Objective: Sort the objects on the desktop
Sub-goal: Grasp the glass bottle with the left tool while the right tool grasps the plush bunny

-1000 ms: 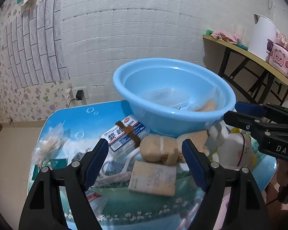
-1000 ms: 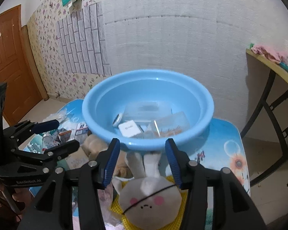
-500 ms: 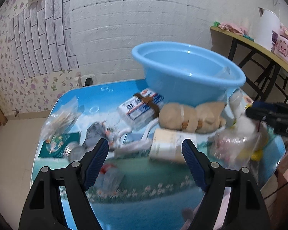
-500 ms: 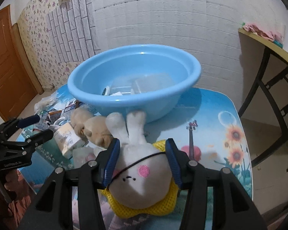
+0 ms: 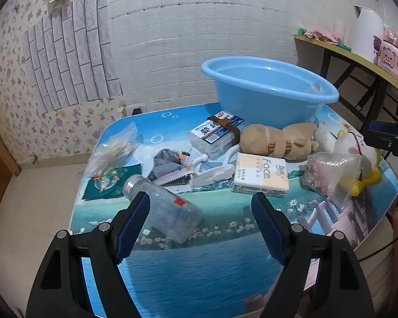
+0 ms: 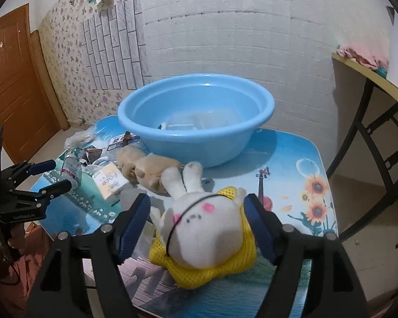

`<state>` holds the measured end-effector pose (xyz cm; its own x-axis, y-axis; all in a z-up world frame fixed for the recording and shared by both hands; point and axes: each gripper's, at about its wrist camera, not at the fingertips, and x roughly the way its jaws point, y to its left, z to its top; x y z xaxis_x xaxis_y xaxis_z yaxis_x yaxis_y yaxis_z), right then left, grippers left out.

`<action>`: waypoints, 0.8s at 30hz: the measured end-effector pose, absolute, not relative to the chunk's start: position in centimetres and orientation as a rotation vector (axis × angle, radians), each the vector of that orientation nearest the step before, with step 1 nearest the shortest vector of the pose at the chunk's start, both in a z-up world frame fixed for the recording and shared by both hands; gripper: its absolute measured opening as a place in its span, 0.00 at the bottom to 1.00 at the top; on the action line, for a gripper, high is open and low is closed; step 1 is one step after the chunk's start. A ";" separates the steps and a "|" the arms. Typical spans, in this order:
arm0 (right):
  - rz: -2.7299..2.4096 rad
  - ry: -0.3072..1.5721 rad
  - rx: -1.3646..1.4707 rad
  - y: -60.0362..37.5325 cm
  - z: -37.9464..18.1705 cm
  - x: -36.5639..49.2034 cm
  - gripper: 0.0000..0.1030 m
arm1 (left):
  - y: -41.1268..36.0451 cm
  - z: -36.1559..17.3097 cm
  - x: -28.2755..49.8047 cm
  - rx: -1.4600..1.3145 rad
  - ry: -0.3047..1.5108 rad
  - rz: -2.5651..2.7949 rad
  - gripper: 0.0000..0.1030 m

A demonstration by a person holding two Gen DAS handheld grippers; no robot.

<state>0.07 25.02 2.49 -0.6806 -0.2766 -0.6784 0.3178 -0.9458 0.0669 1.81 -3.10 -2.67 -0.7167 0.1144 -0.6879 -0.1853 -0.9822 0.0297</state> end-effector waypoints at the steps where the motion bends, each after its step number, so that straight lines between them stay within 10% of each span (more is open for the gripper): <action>1: -2.616 0.085 1.043 25.0 2.5 0.0 0.71 | -3.3 -2.5 1.9 -1.091 0.143 2.770 0.76; 19: -2.649 0.055 1.136 26.9 1.4 -0.4 0.73 | -7.0 -5.0 -1.0 -1.309 -0.120 2.798 0.83; 24: -2.603 -0.009 1.175 26.9 0.5 -0.4 0.92 | -7.4 -6.0 -2.4 -1.372 -0.189 2.775 0.83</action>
<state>-0.40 26.94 0.54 -0.6277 -0.2595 -0.7339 0.2543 -0.9594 0.1217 -2.37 -7.37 -6.01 -0.6080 0.0903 -0.7888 0.0177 -0.9917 -0.1272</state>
